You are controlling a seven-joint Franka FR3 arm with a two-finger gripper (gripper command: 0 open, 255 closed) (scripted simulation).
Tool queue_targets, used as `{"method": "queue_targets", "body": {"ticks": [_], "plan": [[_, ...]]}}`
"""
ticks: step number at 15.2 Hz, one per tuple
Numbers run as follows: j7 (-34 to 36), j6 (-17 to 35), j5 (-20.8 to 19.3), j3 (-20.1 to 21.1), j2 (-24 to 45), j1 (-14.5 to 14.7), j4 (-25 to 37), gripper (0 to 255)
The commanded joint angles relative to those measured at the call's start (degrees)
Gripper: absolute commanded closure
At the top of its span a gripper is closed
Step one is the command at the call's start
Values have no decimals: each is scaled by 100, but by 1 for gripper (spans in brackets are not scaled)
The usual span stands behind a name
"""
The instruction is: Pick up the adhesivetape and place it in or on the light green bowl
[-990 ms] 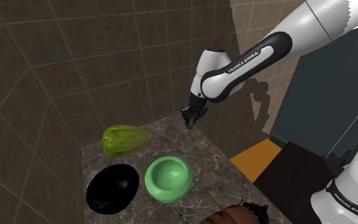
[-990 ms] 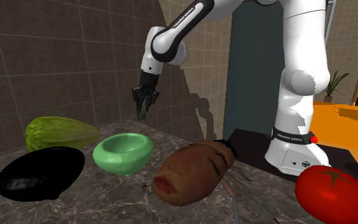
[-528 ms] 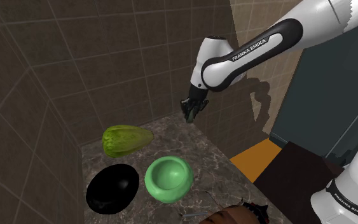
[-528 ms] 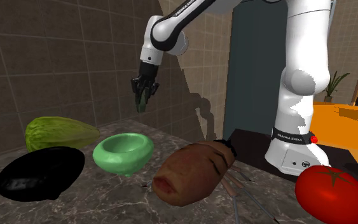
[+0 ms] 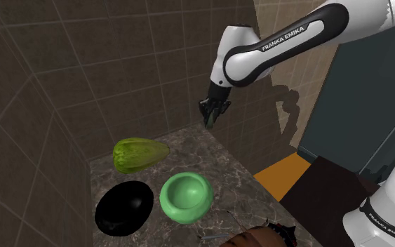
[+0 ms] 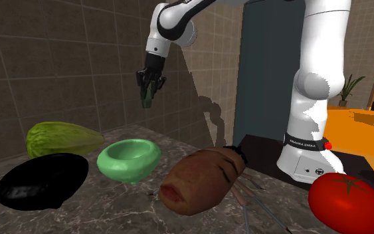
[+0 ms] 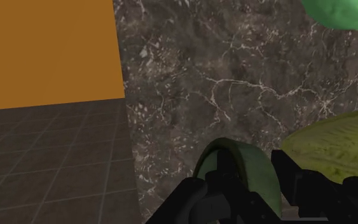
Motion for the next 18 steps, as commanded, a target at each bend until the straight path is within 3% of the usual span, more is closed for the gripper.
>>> {"method": "queue_targets", "body": {"ticks": [1,4,18], "plan": [[29,-143,-9,1,-77,2,66,255],[52,-321,-19,-3,-154,-3,168,255],[2196,-174,-433,1005,-648,871,-263,255]]}}
